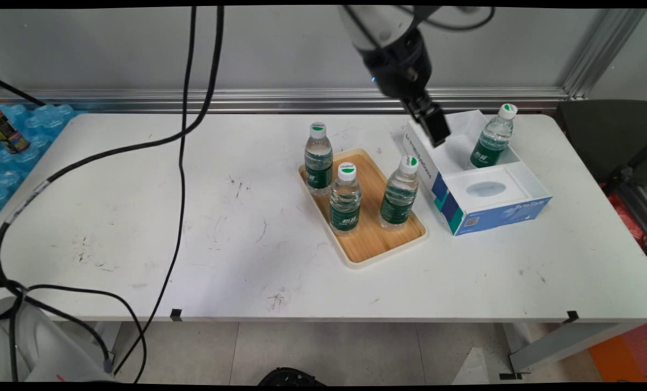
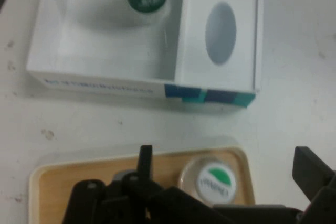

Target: Pick up the green bottle from the white box

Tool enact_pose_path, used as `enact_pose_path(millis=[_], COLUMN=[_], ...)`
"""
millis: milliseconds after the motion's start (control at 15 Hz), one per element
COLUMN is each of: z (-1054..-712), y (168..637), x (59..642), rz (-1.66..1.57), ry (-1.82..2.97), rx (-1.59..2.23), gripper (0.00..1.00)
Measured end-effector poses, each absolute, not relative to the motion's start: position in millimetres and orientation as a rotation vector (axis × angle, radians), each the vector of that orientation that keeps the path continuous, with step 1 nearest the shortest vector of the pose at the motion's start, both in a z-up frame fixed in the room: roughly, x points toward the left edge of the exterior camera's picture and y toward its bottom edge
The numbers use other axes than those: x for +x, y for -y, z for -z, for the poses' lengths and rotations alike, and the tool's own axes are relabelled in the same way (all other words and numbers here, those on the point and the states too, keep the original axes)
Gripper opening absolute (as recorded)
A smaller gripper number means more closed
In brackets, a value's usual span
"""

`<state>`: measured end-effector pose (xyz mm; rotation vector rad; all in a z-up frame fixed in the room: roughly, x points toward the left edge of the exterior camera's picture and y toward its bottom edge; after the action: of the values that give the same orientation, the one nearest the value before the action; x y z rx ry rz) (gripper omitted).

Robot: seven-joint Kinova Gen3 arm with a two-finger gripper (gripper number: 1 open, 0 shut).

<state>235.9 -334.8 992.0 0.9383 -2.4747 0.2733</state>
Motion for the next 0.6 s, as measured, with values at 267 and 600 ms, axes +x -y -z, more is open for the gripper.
enact_pose_path(millis=[267,600], z=[-1001,-980], y=[352,375], x=[223,202], rz=[-0.294,-0.329], ry=[2.381,2.282], rx=[0.999,1.003], gripper=[1.00,1.00])
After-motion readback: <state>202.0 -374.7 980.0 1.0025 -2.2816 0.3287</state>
